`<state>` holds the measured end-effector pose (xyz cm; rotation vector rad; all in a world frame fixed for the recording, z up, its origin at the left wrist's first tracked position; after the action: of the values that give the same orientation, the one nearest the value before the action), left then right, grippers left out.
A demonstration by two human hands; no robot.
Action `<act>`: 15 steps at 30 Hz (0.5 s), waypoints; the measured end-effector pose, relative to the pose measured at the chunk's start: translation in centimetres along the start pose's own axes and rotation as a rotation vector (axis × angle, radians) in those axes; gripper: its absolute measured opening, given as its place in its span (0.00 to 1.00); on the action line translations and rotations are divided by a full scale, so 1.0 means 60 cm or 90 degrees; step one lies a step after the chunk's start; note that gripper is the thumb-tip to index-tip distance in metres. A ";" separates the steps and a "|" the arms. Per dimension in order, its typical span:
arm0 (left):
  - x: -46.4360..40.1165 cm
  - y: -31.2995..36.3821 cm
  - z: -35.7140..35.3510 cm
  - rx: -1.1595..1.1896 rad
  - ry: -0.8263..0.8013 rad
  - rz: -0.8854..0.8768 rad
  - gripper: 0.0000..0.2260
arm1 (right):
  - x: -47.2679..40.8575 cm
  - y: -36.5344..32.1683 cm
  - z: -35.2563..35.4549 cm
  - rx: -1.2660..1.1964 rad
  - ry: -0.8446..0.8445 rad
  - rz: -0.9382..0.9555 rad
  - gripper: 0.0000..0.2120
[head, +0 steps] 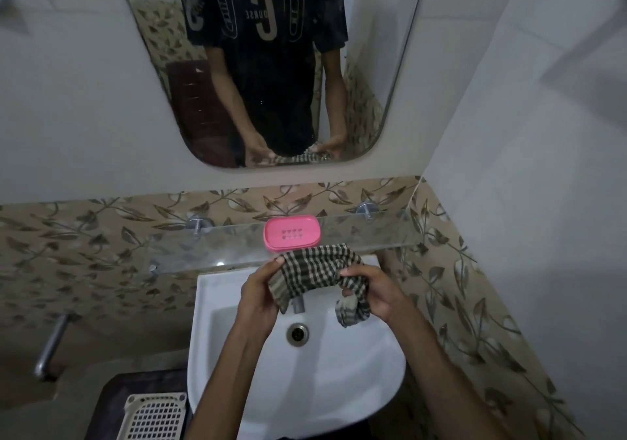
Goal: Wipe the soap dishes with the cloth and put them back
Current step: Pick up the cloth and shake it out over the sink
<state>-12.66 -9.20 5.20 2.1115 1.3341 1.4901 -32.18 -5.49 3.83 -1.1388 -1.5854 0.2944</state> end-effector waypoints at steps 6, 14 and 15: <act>0.040 0.095 -0.029 -0.074 0.052 -0.284 0.07 | 0.000 0.005 0.010 0.015 0.000 0.000 0.09; 0.076 0.156 -0.048 -0.169 0.032 -0.434 0.15 | 0.002 -0.024 0.058 0.295 0.072 0.134 0.15; 0.080 0.161 -0.052 -0.174 0.019 -0.440 0.15 | 0.006 -0.027 0.059 0.327 0.069 0.138 0.16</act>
<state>-9.78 -11.78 15.74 1.2708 1.5424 1.2985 -36.04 -4.77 3.90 -0.9027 -1.1947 0.7257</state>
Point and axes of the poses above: each hand's wrist, its own x-axis away from the middle knuckle, its own z-axis out of the back of the hand, y = z × x, the point moved 10 cm from there along -x, towards the middle knuckle, and after that the axes turned 11 degrees about y, right-handed, at the moved point
